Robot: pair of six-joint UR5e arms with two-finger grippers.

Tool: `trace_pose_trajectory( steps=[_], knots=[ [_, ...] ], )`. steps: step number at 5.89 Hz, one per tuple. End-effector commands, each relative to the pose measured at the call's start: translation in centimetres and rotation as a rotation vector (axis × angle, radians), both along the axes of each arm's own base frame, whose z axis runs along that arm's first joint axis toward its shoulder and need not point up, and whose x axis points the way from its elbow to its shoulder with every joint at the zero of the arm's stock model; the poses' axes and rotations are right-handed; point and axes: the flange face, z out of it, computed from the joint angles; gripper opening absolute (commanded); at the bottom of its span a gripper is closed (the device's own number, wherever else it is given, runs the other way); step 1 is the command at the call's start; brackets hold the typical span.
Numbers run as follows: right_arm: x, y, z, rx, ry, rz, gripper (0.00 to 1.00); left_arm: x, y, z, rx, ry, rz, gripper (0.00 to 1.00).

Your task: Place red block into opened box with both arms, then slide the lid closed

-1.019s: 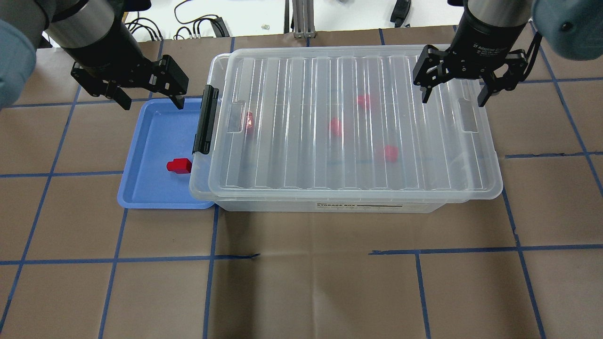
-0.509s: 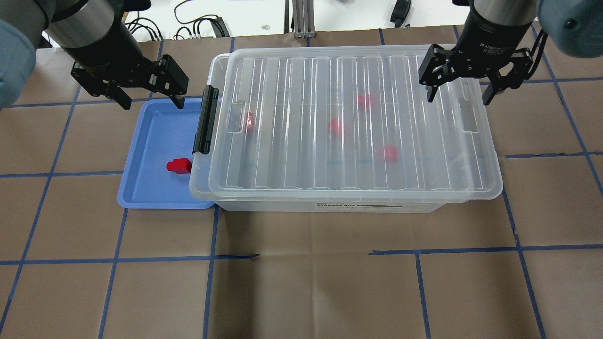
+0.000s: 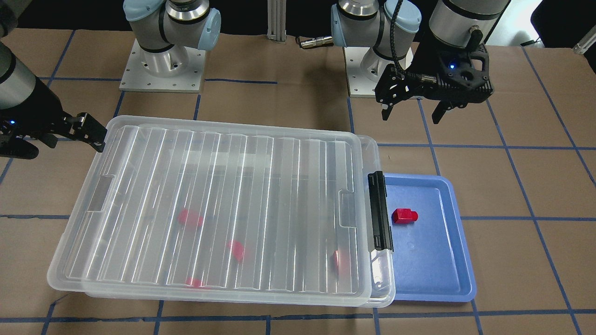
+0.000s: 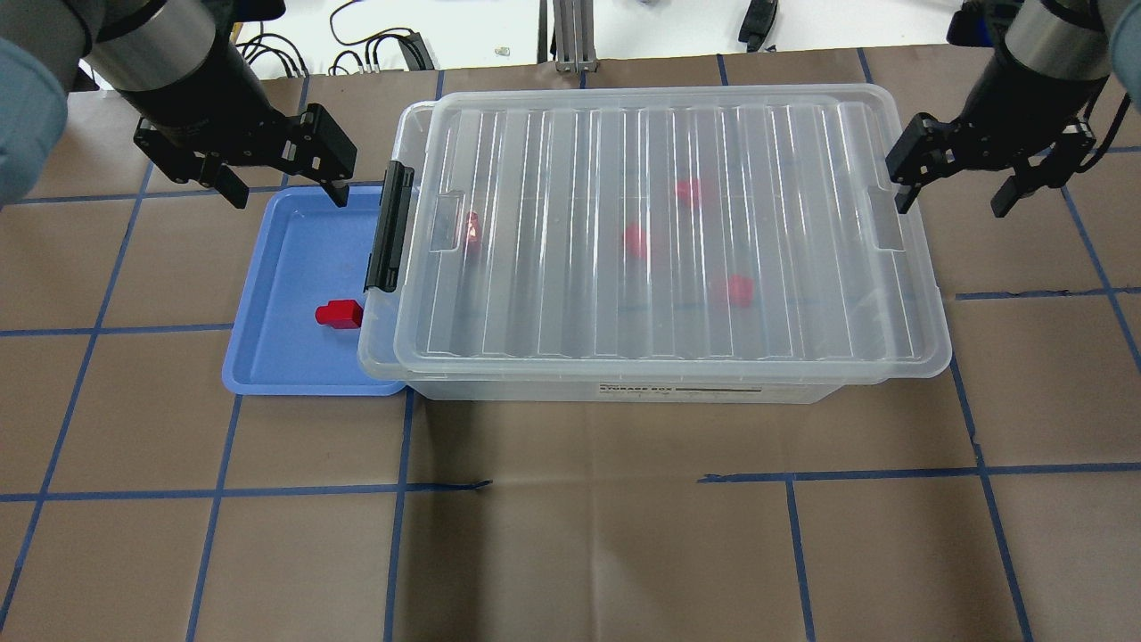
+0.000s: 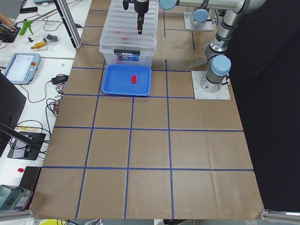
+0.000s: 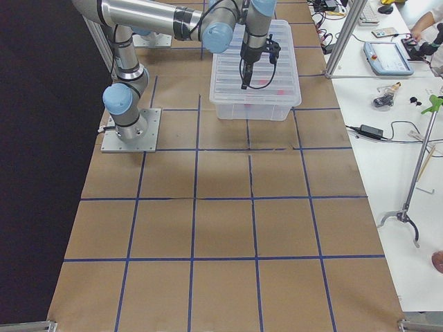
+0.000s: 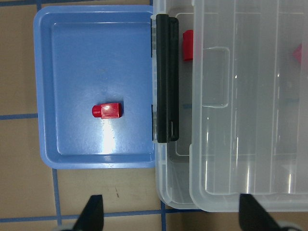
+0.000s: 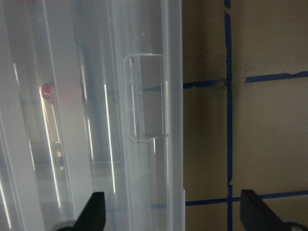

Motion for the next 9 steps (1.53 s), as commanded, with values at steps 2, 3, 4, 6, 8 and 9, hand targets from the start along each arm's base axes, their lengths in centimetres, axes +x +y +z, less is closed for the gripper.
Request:
trace_pose_trajectory(
  steps=[2, 3, 4, 6, 8, 9],
  knots=[
    [-1.3, 0.5, -6.1, 0.016, -0.005, 0.014, 1.00, 0.0, 0.1, 0.1, -0.001, -0.004, 0.000, 0.99],
    [-1.4, 0.6, -6.9, 0.010, -0.002, 0.010, 1.00, 0.1, 0.1, 0.1, -0.003, -0.004, 0.000, 0.99],
    [-1.7, 0.4, -7.0, -0.001, 0.015, 0.008, 1.00, 0.2, 0.1, 0.1, -0.001, -0.004, 0.002, 0.99],
    [-3.1, 0.5, -7.7, 0.016, 0.024, -0.015, 1.00, 0.2, 0.1, 0.2, -0.004, -0.011, -0.063, 0.99],
    [-3.6, 0.5, -7.8, 0.018, 0.022, 0.011, 1.00, 0.3, 0.0, 0.1, -0.003, -0.009, -0.125, 0.99],
    [-4.3, 0.6, -7.9, 0.020, 0.017, 0.040, 1.00, 0.3, -0.1, 0.1, -0.011, -0.015, -0.270, 0.99]
  ],
)
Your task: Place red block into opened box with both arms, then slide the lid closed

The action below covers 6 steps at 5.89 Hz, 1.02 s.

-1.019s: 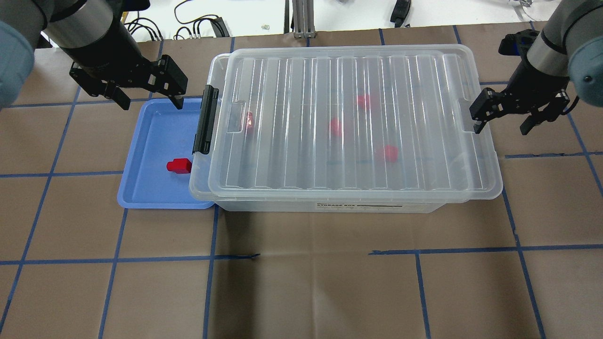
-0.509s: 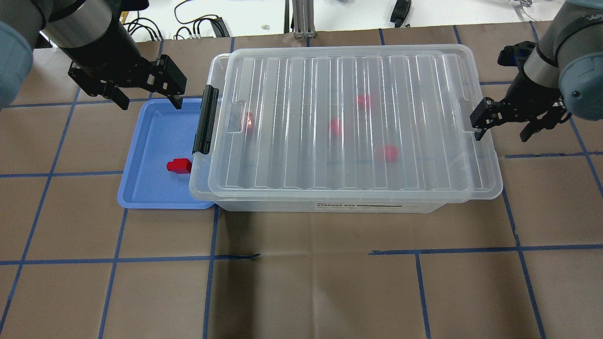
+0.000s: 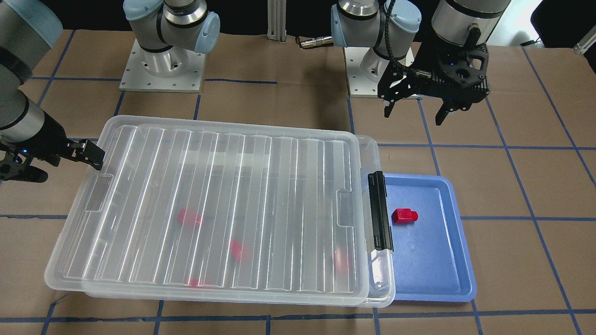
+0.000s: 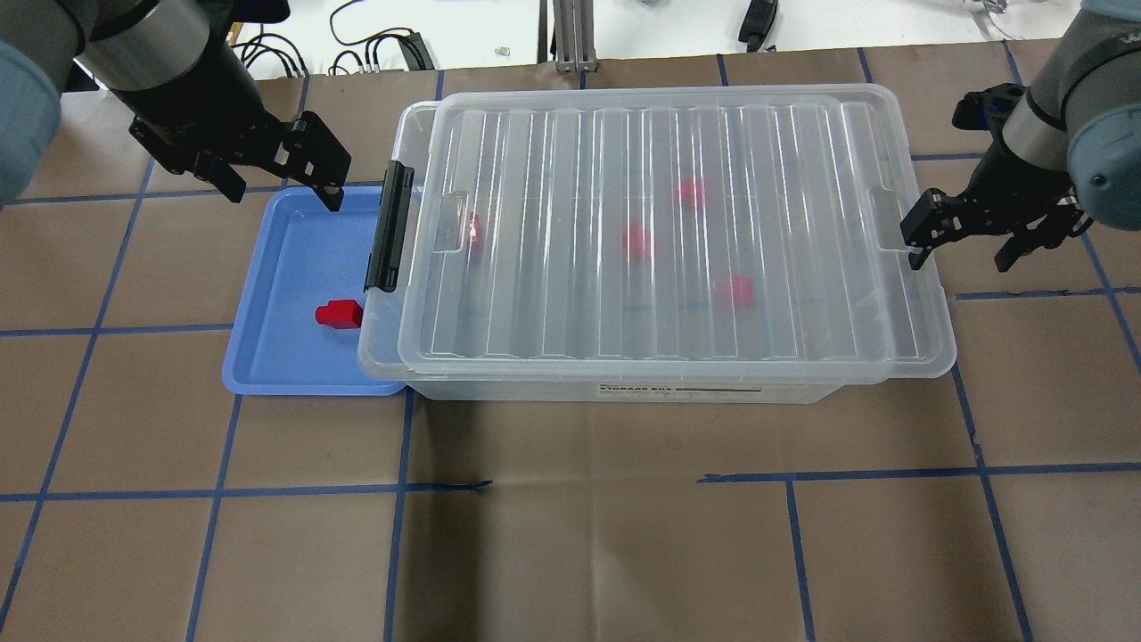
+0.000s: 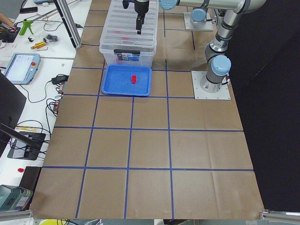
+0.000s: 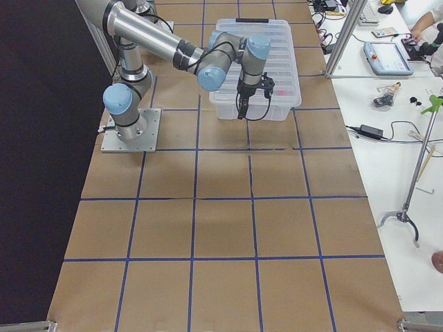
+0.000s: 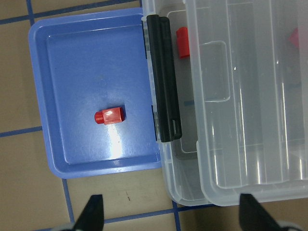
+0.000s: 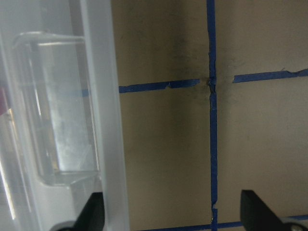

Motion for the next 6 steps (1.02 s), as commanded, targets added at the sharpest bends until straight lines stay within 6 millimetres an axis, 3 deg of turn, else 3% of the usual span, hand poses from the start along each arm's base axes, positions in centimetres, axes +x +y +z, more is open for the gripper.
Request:
trace_pose_trajectory(
  steps=[1, 6],
  knots=[
    [-1.8, 0.1, 0.2, -0.004, -0.006, 0.051, 1.00, 0.1, -0.2, -0.1, -0.006, -0.015, -0.290, 0.99],
    [-11.8, 1.4, 0.4, 0.003, 0.058, 0.177, 1.00, 4.6, -0.7, -1.4, 0.032, -0.071, -1.155, 0.99]
  ],
)
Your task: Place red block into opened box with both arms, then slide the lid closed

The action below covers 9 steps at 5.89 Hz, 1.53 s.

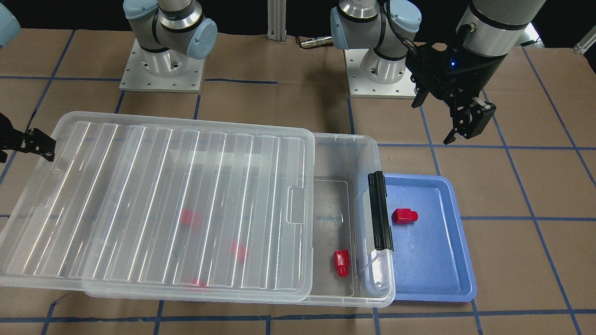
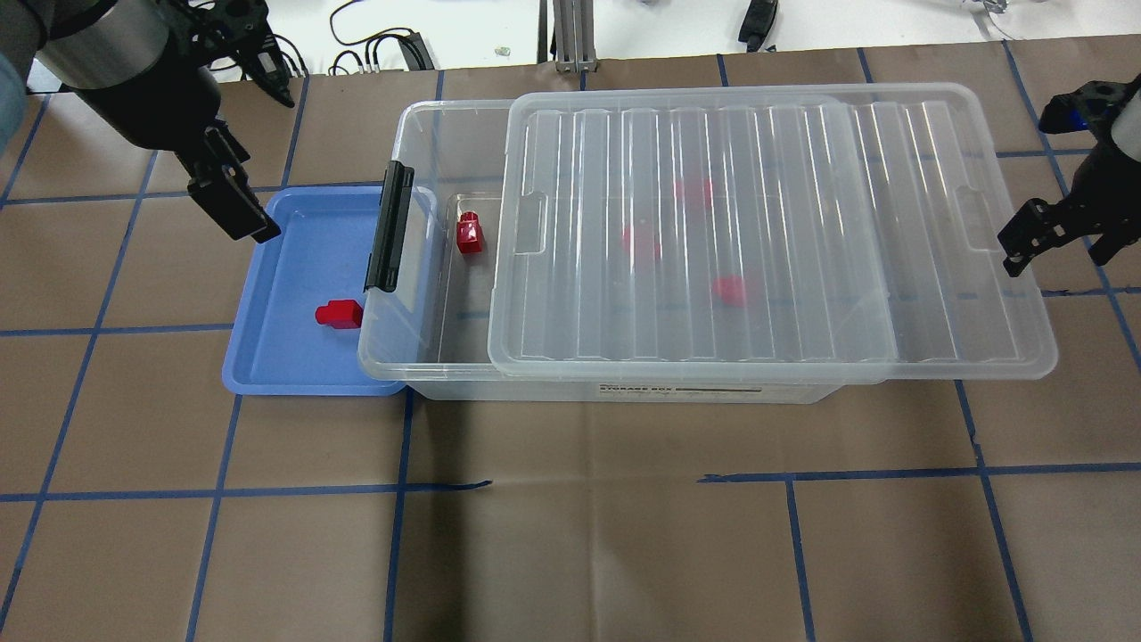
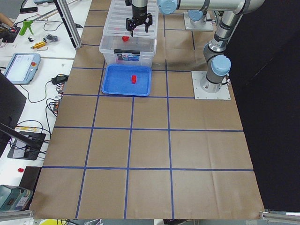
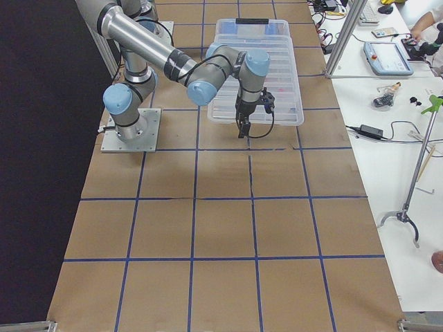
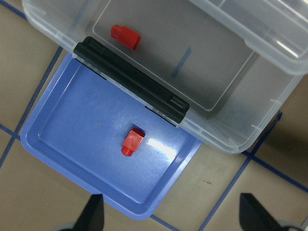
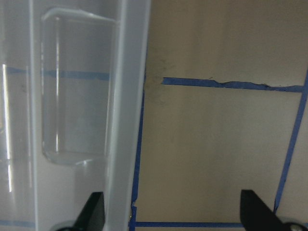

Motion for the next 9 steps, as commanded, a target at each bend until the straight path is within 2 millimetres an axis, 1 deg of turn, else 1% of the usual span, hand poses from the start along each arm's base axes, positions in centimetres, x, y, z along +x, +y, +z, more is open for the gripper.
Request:
trace_pose_trajectory(
  steps=[1, 2, 3, 4, 5, 6, 7, 8, 9],
  knots=[
    [-4.8, 0.3, -0.4, -0.021, 0.037, 0.041, 1.00, 0.9, 1.1, -1.9, 0.043, -0.033, -0.248, 0.99],
    [-7.8, 1.3, -0.1, -0.016, 0.051, 0.036, 1.00, 1.0, 1.3, -2.7, 0.057, -0.039, -0.388, 0.99],
    [-8.8, 1.9, 0.4, -0.019, 0.054, 0.033, 1.00, 1.2, 0.9, -3.5, 0.070, -0.033, -0.389, 0.99],
    [-8.6, 2.2, 1.0, -0.028, 0.060, 0.022, 1.00, 2.7, 0.1, -4.0, 0.066, -0.033, -0.368, 0.99],
    [-8.6, 1.6, 2.7, -0.049, 0.073, 0.016, 1.00, 4.4, -1.2, -5.7, 0.096, -0.020, -0.331, 0.99],
    [-7.8, 0.8, 5.7, -0.067, 0.073, -0.026, 1.00, 6.1, -3.4, -9.5, 0.164, 0.006, -0.309, 0.99],
    [-4.6, 0.1, 8.9, -0.063, 0.066, -0.064, 1.00, 7.0, -5.4, -12.8, 0.215, 0.024, -0.303, 0.99],
    [0.3, -0.6, 11.4, -0.053, 0.059, -0.096, 1.00, 7.3, -6.1, -15.2, 0.252, 0.040, -0.299, 0.99],
    [5.4, -0.7, 13.8, -0.054, 0.057, -0.142, 1.00, 7.5, -7.7, -17.4, 0.220, 0.029, -0.300, 0.99]
  ],
)
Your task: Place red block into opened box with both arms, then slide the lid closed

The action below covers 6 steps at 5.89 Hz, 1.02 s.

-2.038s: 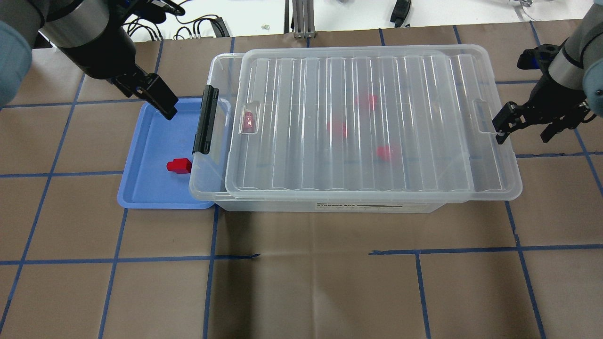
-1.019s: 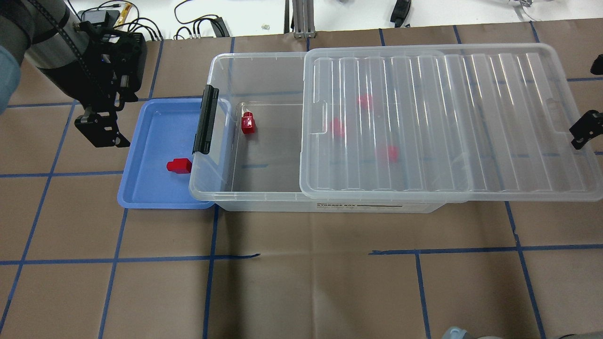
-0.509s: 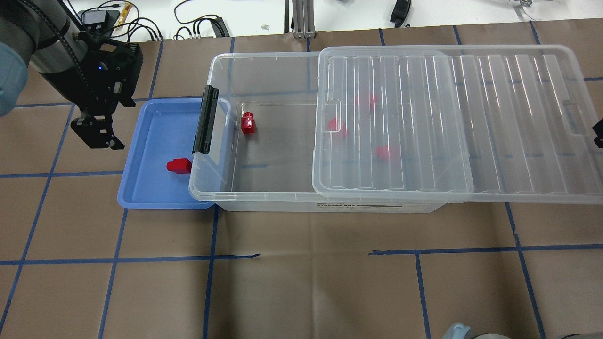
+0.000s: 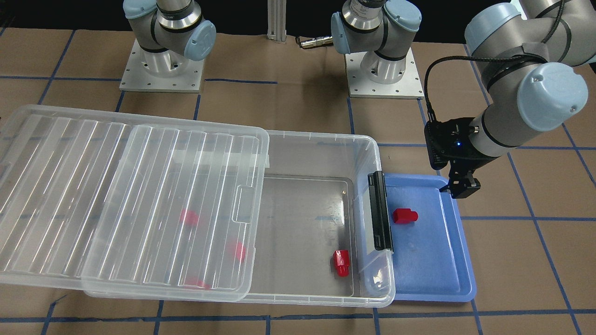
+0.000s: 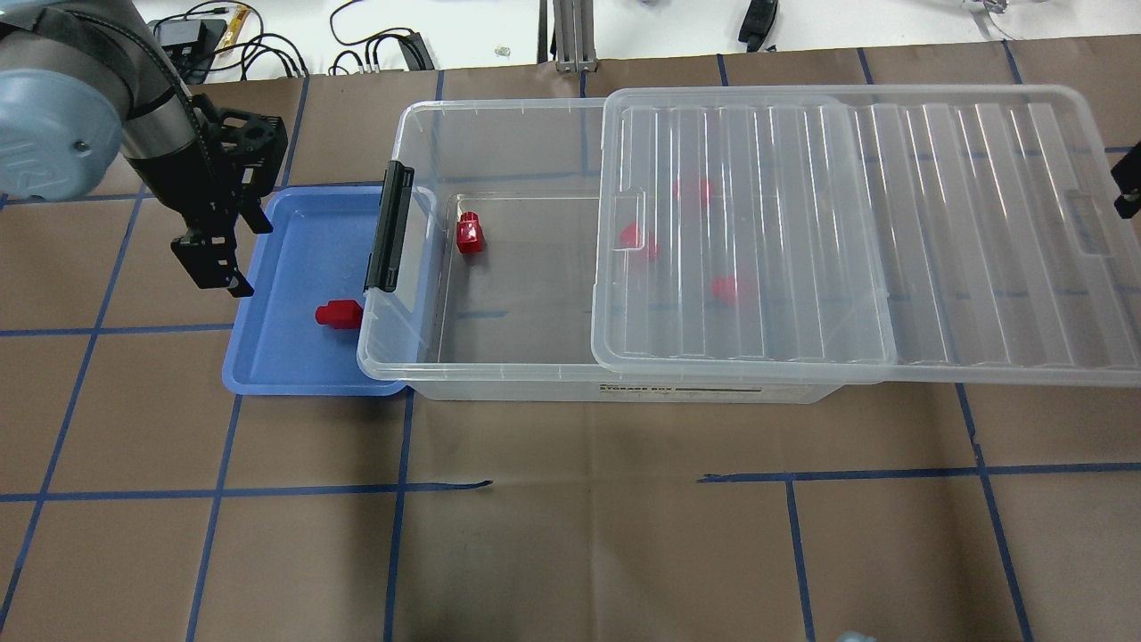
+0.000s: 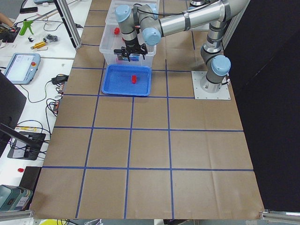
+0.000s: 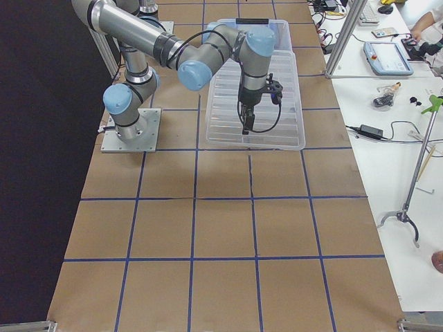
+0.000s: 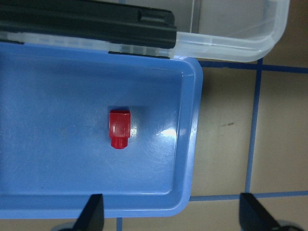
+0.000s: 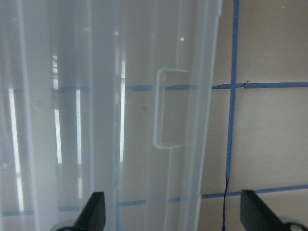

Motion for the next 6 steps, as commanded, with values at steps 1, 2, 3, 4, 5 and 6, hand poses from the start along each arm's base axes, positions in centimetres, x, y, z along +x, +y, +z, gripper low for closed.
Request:
trace_pose_trajectory(
  steps=[1, 2, 3, 4, 5, 6],
  knots=[
    [10.2, -0.2, 4.0, -0.012, -0.047, -0.081, 1.00, 0.3, -2.4, -4.1, -0.016, 0.010, 0.002, 0.99],
    [14.5, -0.3, 5.0, -0.027, -0.062, -0.113, 1.00, -0.2, -2.8, -6.3, -0.006, 0.069, 0.010, 0.99],
    [19.0, -0.1, 5.2, -0.038, -0.057, -0.130, 1.00, -0.4, -3.3, -9.3, -0.028, 0.101, 0.005, 0.99],
    [23.7, 0.5, 5.2, -0.046, -0.085, -0.152, 1.00, -0.5, -2.6, -11.6, -0.027, 0.096, 0.002, 0.99],
    [25.2, 0.5, 4.7, -0.037, -0.104, -0.163, 1.00, -0.6, -2.1, -13.8, -0.040, 0.090, 0.001, 0.98],
    [25.2, 0.6, 4.4, -0.031, -0.105, -0.164, 1.00, -0.7, -1.4, -16.2, -0.015, 0.094, 0.001, 0.98]
  ],
)
